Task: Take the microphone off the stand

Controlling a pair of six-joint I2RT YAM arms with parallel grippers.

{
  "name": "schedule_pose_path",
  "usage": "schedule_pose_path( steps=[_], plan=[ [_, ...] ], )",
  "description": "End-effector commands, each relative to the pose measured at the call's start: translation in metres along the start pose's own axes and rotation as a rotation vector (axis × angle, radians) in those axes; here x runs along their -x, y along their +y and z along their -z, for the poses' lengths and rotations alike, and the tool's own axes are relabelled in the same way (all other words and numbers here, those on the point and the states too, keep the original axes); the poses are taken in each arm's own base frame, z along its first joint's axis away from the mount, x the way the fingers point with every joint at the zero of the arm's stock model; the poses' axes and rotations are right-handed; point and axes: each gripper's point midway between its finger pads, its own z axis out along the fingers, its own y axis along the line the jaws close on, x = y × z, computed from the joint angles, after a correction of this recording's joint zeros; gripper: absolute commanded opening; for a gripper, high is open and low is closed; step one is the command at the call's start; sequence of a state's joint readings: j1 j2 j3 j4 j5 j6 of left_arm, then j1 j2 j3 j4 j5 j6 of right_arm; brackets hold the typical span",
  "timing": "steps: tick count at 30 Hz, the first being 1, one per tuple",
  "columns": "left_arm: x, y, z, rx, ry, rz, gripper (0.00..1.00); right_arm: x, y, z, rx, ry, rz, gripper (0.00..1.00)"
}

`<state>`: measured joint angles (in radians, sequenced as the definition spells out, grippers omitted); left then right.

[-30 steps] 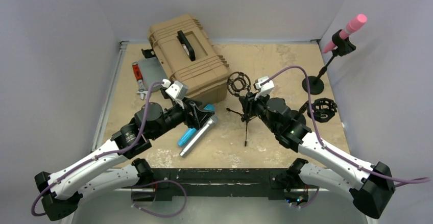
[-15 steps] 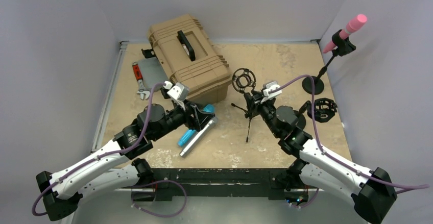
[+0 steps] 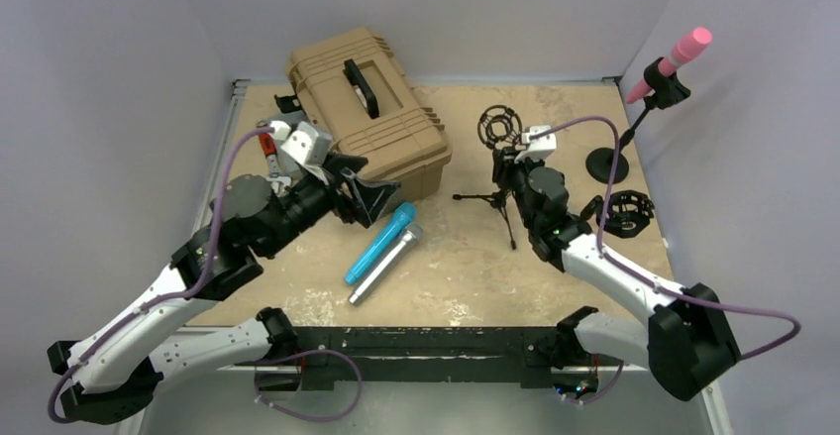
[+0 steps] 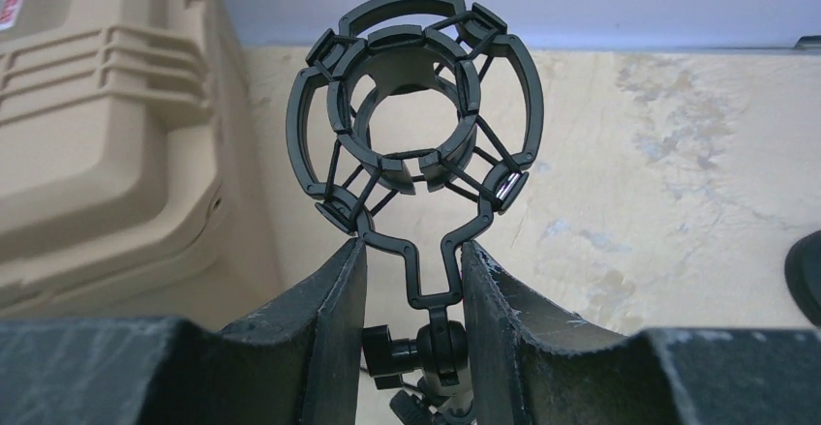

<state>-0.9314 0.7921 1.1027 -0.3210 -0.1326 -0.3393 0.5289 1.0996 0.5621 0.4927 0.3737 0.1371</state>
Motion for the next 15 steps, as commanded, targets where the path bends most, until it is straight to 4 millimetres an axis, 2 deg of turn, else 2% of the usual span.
schedule_pose_path(
  steps=[1,4,7,11,15],
  plan=[
    [0.055,0.015,0.015,0.108,-0.088,-0.134,0.77,0.073,0.005,-0.033,-0.013,-0.189,-0.019,0.16],
    [0.08,0.015,0.022,0.122,-0.136,-0.196,0.78,0.086,0.006,-0.063,-0.034,-0.216,-0.017,0.16],
    [0.087,0.023,0.025,0.163,-0.152,-0.231,0.78,0.09,0.014,-0.098,-0.034,-0.221,-0.007,0.17],
    [0.074,0.036,0.027,0.212,-0.143,-0.271,0.78,0.087,0.03,-0.138,-0.009,-0.222,0.019,0.17],
    [0.057,0.05,0.024,0.258,-0.142,-0.295,0.78,0.071,0.046,-0.174,0.031,-0.186,0.046,0.18]
  ],
)
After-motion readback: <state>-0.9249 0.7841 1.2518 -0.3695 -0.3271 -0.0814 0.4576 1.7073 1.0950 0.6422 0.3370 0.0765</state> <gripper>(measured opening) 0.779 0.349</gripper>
